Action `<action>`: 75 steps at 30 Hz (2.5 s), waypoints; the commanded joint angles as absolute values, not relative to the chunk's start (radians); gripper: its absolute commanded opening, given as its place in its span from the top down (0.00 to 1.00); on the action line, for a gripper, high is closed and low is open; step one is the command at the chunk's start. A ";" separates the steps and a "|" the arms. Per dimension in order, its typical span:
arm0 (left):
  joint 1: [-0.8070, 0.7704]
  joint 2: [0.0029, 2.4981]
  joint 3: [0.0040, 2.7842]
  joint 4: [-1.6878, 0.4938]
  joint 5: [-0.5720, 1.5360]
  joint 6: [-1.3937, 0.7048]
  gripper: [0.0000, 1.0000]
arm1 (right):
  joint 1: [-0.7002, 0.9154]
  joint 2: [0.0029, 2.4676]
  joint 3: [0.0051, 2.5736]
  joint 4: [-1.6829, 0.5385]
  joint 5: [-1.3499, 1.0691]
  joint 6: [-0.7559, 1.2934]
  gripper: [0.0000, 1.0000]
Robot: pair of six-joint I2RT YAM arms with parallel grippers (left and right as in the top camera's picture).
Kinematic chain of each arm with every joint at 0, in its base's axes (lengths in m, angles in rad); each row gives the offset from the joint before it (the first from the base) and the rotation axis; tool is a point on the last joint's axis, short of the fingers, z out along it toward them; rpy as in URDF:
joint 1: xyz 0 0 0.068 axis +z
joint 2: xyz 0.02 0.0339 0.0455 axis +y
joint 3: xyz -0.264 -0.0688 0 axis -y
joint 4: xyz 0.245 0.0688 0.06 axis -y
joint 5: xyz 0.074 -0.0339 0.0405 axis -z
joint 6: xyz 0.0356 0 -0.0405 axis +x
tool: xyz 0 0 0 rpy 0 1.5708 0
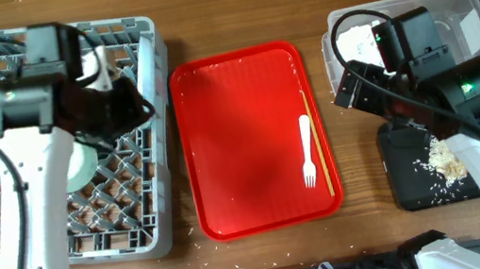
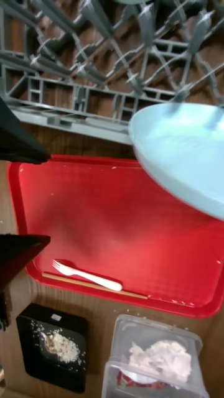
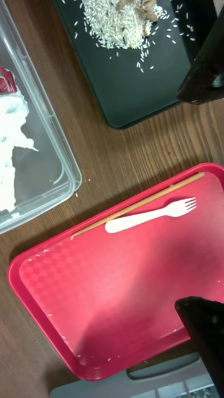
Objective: Sort waste into correct bins and load items into the dishwasher rack
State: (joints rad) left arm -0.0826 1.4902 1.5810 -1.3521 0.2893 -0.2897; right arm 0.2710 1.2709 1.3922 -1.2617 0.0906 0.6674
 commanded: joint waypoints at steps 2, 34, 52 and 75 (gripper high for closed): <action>-0.205 1.434 1.576 -1.444 -0.010 -0.546 0.54 | 0.270 1.274 1.403 -1.261 0.101 0.657 0.00; 0.426 1.024 1.576 -1.621 -0.032 -0.633 0.00 | 0.428 1.806 1.398 -1.239 -0.112 0.422 0.46; 0.426 1.024 1.576 -1.621 -0.032 -0.633 0.00 | 0.474 1.860 1.057 -0.815 -0.115 0.498 0.47; 0.426 1.024 1.576 -1.621 -0.032 -0.633 0.00 | 0.542 1.860 0.976 -0.851 -0.204 0.638 0.69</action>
